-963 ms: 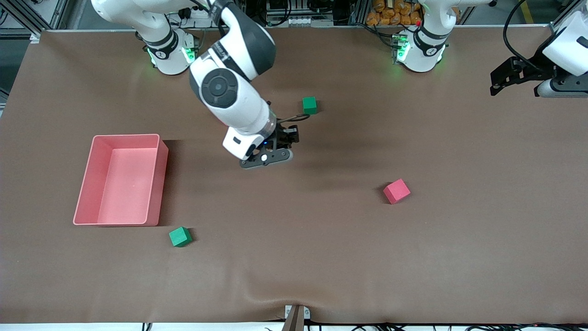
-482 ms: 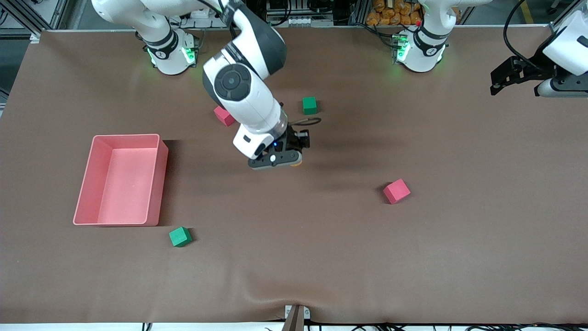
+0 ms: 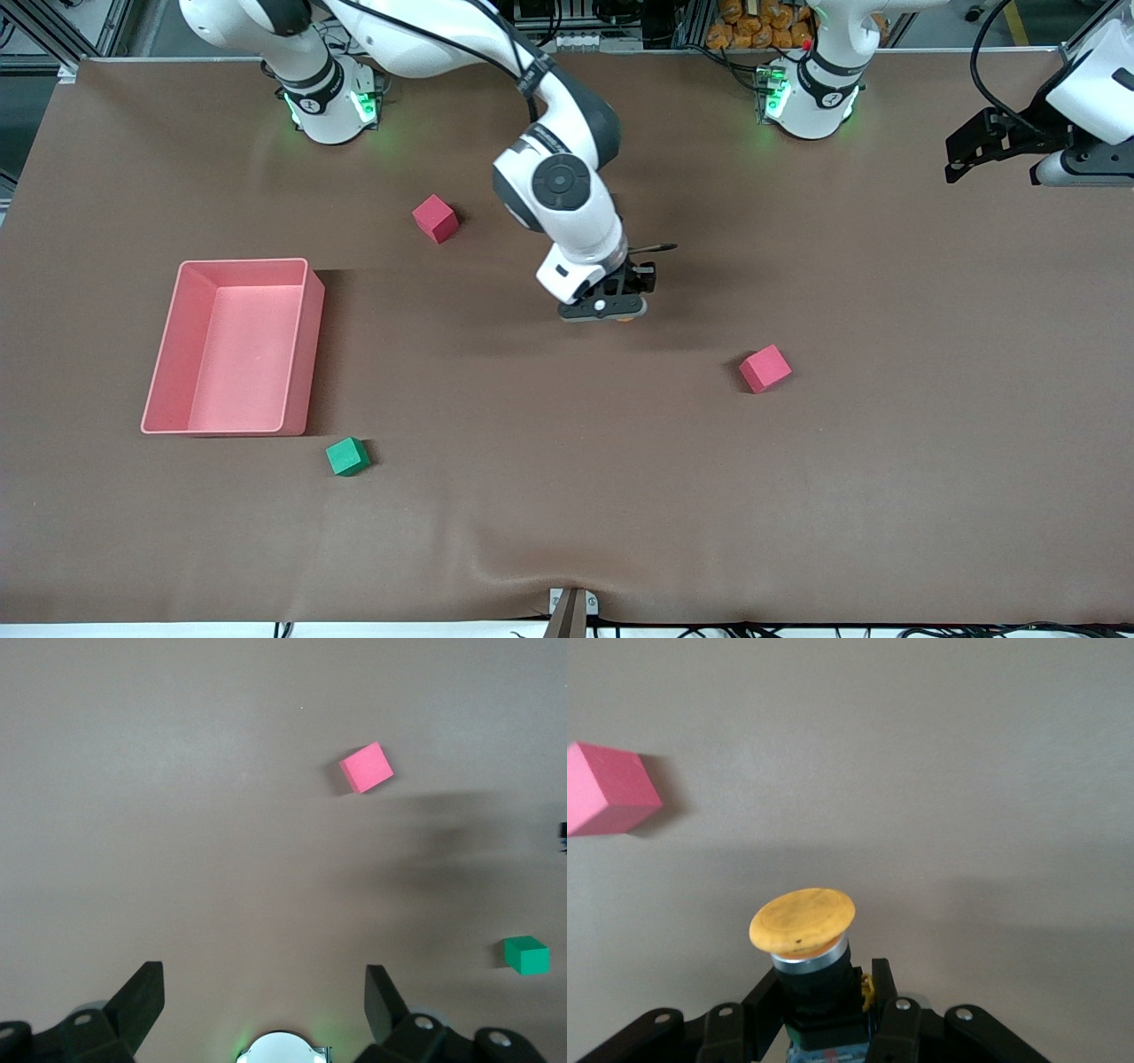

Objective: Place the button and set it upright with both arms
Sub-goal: 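Lower the button onto the table and open the right gripper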

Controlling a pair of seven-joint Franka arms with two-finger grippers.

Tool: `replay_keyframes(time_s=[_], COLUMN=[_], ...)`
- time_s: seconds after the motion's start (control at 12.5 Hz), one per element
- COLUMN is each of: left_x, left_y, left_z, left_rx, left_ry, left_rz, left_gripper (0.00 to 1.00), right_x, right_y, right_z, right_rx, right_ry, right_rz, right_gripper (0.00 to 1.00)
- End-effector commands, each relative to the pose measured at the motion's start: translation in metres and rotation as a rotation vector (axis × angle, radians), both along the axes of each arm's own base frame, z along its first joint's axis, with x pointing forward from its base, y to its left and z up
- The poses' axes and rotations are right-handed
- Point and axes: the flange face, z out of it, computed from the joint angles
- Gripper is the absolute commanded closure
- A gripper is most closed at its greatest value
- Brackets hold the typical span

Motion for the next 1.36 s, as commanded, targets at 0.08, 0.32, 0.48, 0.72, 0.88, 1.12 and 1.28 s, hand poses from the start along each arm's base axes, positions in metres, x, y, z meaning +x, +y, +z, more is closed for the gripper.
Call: replay_keyframes(time_s=[0.08, 0.32, 0.48, 0.72, 0.88, 1.12, 1.28], left_x=[-0.003, -0.001, -0.001, -0.002, -0.002, -0.002, -0.002], left_y=[-0.001, 0.000, 0.000, 0.000, -0.001, -0.001, -0.001], left_z=[0.006, 0.007, 0.007, 0.008, 0.007, 0.007, 0.007], left_rx=[0.002, 0.001, 0.001, 0.001, 0.001, 0.001, 0.001], left_ry=[0.000, -0.003, -0.003, -0.005, -0.003, -0.003, -0.003], left_rz=[-0.005, -0.003, -0.003, -0.005, -0.005, -0.005, -0.005], left_gripper=[0.00, 0.00, 0.00, 0.00, 0.00, 0.00, 0.00], right_x=[0.003, 0.011, 0.005, 0.009, 0.016, 0.018, 0.034], right_y=[0.022, 0.020, 0.019, 0.011, 0.002, 0.004, -0.010], right_z=[-0.047, -0.067, -0.086, -0.105, -0.115, -0.101, -0.059], right_rx=[-0.070, -0.098, -0.128, -0.179, -0.198, -0.193, -0.190], right_ry=[-0.073, -0.061, -0.026, -0.044, -0.048, -0.068, -0.070], right_rz=[0.027, -0.037, -0.083, -0.099, -0.103, -0.094, -0.112], right_gripper=[1.00, 0.97, 0.97, 0.95, 0.75, 0.00, 0.00])
